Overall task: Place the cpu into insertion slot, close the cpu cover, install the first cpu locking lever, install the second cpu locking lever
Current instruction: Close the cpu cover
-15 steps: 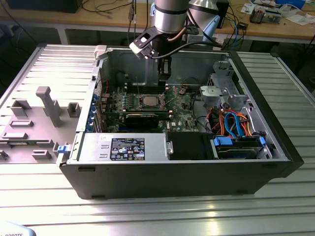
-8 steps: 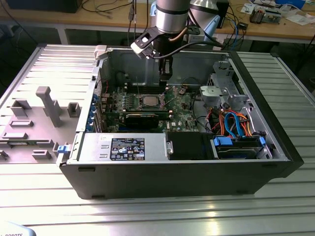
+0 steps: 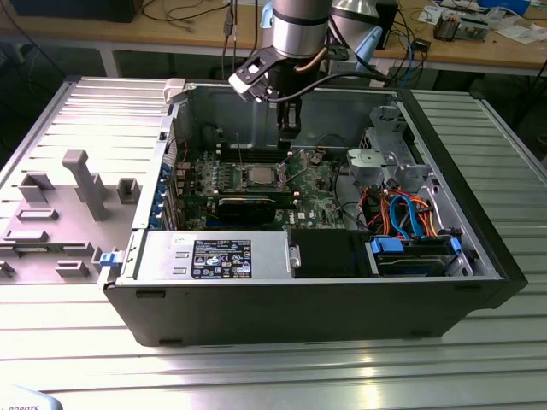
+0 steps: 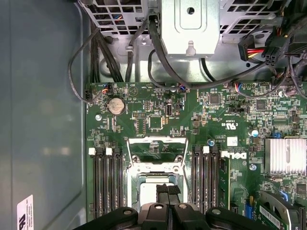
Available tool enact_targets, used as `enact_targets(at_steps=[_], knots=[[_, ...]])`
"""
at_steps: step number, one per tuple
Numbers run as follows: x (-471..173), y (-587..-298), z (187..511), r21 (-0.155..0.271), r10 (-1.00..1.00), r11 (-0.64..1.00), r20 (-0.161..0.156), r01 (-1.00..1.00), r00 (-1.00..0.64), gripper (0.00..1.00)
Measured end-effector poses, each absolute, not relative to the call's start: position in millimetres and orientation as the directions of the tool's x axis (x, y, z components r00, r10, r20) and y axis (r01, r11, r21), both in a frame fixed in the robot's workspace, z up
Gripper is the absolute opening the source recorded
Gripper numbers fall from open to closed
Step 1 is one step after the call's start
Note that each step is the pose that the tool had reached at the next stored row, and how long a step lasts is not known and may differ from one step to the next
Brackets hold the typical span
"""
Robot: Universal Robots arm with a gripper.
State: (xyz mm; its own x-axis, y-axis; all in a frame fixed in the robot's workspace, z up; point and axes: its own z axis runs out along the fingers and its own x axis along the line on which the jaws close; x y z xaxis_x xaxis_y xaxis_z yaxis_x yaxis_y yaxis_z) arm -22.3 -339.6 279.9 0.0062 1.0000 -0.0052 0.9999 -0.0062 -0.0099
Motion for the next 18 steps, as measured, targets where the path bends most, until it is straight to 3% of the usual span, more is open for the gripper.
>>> enact_targets(at_steps=[18], knots=[[-14.7,-339.6,279.9,-0.010,1.000,-0.006,-0.005,1.000,0.006,0.11]])
